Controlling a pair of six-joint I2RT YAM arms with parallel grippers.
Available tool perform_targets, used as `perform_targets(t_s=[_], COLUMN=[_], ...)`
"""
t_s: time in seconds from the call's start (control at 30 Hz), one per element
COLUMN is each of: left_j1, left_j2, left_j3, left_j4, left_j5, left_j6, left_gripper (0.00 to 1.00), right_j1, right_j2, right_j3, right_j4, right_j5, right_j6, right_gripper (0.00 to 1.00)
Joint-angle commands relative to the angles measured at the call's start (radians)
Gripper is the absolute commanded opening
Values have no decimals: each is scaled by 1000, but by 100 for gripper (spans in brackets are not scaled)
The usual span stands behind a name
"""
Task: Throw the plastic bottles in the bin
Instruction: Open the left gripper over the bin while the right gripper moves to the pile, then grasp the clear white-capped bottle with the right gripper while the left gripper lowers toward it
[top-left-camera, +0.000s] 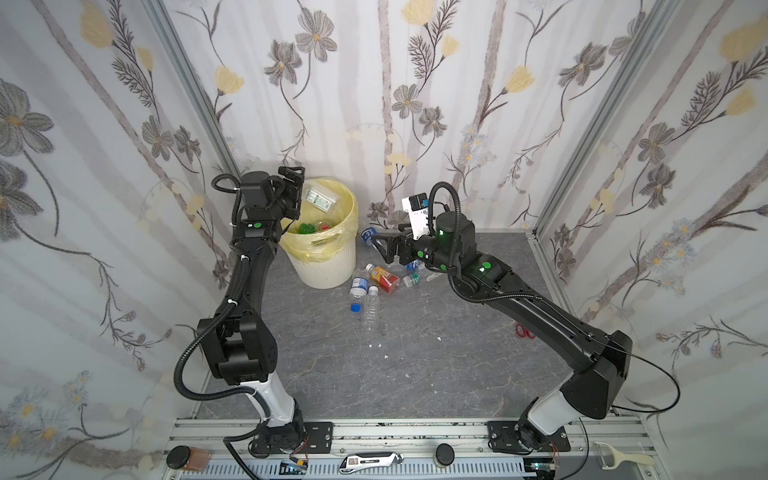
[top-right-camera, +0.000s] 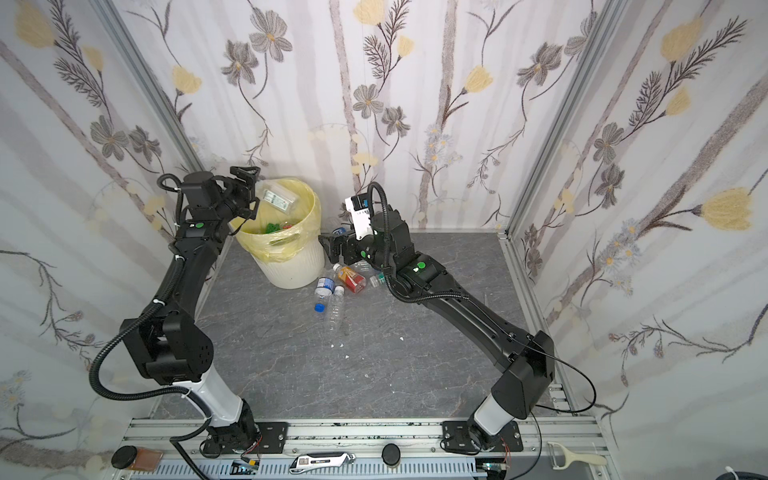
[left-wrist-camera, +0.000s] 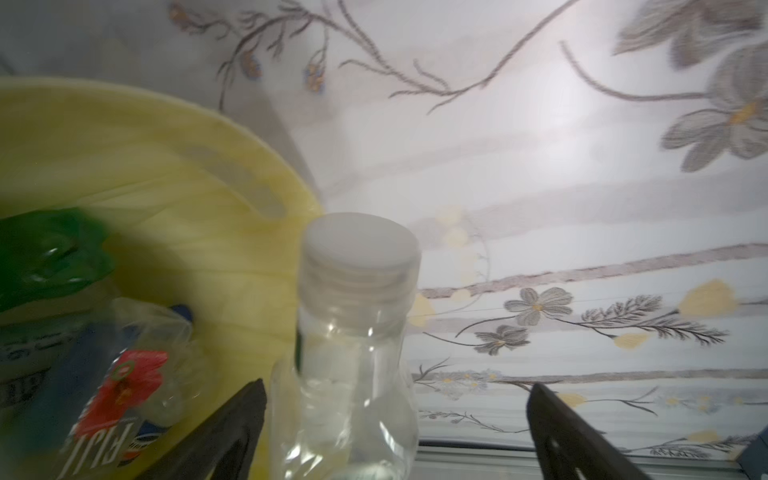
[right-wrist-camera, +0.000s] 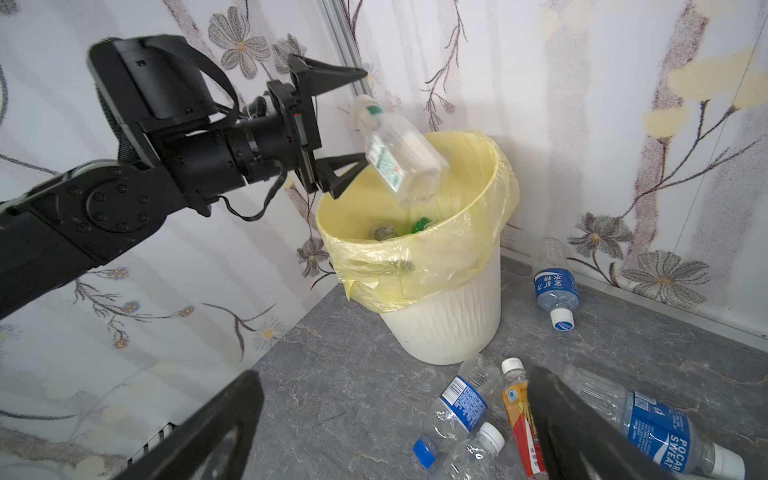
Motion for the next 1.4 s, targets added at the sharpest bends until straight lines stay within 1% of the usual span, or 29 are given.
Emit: perform_targets(t_s=[0.0,0.07,0.17,0.3,0.43,0.6,0.7,0.77,0.93,1.03,1.07,1.1,1.23,1.27,1.3,1.37], left_j1=[-25,-35,-37,-41,-66,-159,-204,-226,-320,-373,-388,-403,-447,-450,-452,-452], left_j2=[-117,-176,-224,-285,-305,-324,-320,-335,-384,-414,-420,-426,-475,-479,-479,-512], left_j3=[-29,-41,-47,-111,-154,-206,-228,-258,-355,-431,-442,-488,-589,-615,-643,-690], left_j4=[79,79,78,79,79,79,77,77,64,53,50,46,33,30,25,4], left_j5=[19,-23,-24,-49,-27,-27,3,1,-23,-48,-52,-58,-89,-86,-75,-63], left_j6=[16,48,60,67,69,116,147,152,208,233,237,241,264,268,273,281], left_gripper=[100,100,100,100,100,100,100,100,100,100,100,100,100,100,100,100], right_j1=[-1,-1,-1,-1,-1,-1,-1,0,0,2,4,7,42,43,78,102], right_j2=[-1,-4,0,3,-12,-33,-52,-69,-117,-134,-134,-133,-106,-92,-72,-37], right_j3=[-14,-21,-21,-26,-58,-102,-144,-185,-331,-436,-462,-489,-565,-573,-577,-585], right_j4=[22,29,30,28,41,40,35,36,48,77,83,91,152,158,164,182], right_j5=[13,18,14,14,20,40,81,114,202,232,239,242,261,269,269,262], right_j6=[1,2,1,6,18,30,45,61,137,187,206,225,275,286,303,328], right_gripper=[100,100,100,100,100,100,100,100,100,100,100,100,100,100,99,100])
